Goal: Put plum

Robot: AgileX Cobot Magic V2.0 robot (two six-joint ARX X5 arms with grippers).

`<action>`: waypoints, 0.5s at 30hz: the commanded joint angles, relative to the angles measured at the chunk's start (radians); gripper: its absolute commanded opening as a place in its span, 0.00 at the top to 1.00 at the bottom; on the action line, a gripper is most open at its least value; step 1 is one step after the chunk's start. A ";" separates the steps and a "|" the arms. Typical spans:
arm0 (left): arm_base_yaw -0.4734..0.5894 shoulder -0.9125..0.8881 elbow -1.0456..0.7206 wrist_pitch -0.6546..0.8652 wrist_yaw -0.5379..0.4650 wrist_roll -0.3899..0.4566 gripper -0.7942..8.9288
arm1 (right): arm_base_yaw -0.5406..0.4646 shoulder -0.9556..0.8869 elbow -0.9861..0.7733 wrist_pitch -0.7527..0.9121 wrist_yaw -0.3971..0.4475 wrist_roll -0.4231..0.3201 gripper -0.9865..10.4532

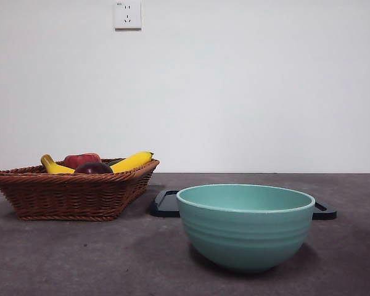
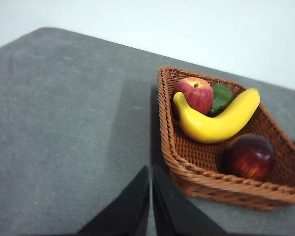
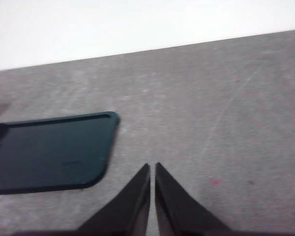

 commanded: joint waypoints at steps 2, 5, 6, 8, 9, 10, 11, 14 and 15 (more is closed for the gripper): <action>0.002 -0.002 0.024 -0.011 -0.001 -0.105 0.91 | -0.002 -0.002 0.032 0.000 -0.012 0.092 0.91; 0.002 -0.001 0.065 -0.038 -0.001 -0.135 0.91 | -0.002 -0.001 0.076 -0.019 -0.016 0.117 0.91; 0.002 0.002 0.085 -0.056 -0.001 -0.142 0.91 | -0.002 -0.001 0.096 -0.032 -0.018 0.123 0.91; 0.002 0.010 0.124 -0.088 -0.001 -0.142 0.91 | -0.002 0.000 0.140 -0.064 -0.019 0.127 0.91; 0.002 0.018 0.148 -0.105 0.000 -0.142 0.91 | -0.002 0.003 0.167 -0.084 -0.018 0.127 0.91; 0.002 0.028 0.171 -0.119 0.000 -0.142 0.91 | -0.002 0.008 0.190 -0.101 -0.019 0.127 0.91; 0.002 0.041 0.198 -0.135 0.002 -0.141 0.91 | -0.002 0.017 0.222 -0.125 -0.019 0.126 0.91; 0.002 0.093 0.276 -0.177 0.029 -0.132 0.91 | -0.002 0.059 0.312 -0.192 -0.026 0.123 0.91; 0.002 0.116 0.311 -0.195 0.053 -0.121 0.91 | -0.002 0.080 0.351 -0.218 -0.043 0.117 0.91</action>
